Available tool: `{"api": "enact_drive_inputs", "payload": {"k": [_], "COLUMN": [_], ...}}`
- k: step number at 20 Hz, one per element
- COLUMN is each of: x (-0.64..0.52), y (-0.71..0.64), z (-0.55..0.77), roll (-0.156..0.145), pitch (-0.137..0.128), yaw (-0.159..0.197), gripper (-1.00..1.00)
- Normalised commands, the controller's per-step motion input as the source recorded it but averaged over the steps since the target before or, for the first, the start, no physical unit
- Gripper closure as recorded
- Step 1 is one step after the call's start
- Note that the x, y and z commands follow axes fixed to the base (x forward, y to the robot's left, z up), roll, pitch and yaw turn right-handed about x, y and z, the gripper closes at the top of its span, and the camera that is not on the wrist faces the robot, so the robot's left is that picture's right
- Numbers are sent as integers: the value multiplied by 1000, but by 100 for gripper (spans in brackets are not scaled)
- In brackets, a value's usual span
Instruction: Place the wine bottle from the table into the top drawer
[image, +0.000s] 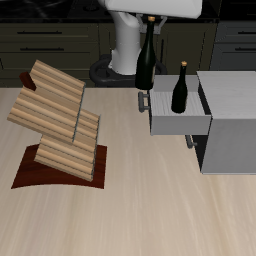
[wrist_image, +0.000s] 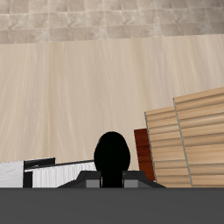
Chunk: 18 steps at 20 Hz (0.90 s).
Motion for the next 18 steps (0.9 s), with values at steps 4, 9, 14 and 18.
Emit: {"api": "enact_drive_inputs", "payload": {"k": [4, 9, 14, 18], "x": [-201, -203, -228, -171], "y": [-74, -86, -50, 28], "z": [7, 17, 90, 0], "roll": [-8, -22, -7, 0], "pitch": [3, -8, -15, -3], "yaw": [-9, -15, -1, 4], "gripper": [100, 100, 100, 100]}}
